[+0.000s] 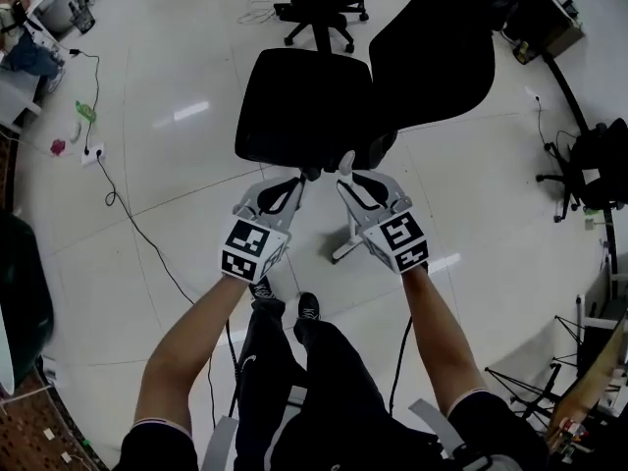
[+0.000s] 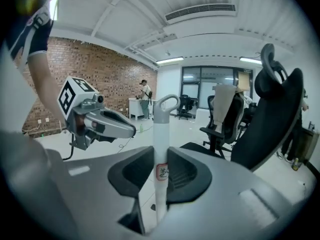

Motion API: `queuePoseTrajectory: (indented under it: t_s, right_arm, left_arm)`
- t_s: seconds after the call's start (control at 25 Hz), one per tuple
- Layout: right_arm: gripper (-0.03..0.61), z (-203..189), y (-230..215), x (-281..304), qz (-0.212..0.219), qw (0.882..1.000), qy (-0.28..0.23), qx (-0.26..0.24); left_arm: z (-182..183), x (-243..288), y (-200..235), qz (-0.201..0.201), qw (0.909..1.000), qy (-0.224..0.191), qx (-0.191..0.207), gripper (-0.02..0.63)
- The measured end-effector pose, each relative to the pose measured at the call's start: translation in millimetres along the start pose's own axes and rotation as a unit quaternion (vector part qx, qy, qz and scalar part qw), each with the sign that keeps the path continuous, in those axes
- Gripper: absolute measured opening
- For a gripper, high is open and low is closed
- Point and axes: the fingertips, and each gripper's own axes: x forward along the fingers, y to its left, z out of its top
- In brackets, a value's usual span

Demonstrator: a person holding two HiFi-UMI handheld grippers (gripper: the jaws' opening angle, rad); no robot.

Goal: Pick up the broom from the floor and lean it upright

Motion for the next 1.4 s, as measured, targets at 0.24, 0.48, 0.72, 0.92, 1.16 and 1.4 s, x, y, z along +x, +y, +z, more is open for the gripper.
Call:
queuePoseTrajectory:
  t_s: [0.24,0.48,0.72,0.92,1.16,1.4]
  right_arm:
    - [0.091,-4,-47,-24,-0.074,0.995,0.005,0.060]
    - [0.092,-6,-84,-7,-0.127,0.986,0.018,0.106]
    - [0.094,-8,-122,27,-0.169,0.977,0.036,0.127]
    - [0.094,-5,-146,50,-0.181,0.972,0.043,0.141]
    - [0.094,-9,-178,82,-0.168,0.973,0.038,0.157]
    - [0.095,-14,-206,112,-0.141,0.976,0.041,0.161]
  left_arm:
    - [23,39,-30,-0.061,0.9979,0.011,0.019,0.000]
    - [35,72,-22,-0.102,0.9942,0.023,0.026,0.000]
    - [42,94,3,-0.125,0.9915,0.034,0.011,0.000]
    - [54,109,22,-0.124,0.9917,0.033,0.006,0.000]
    - [48,128,39,-0.104,0.9931,0.055,-0.002,0.000]
    - [48,144,50,-0.075,0.9944,0.073,-0.017,0.000]
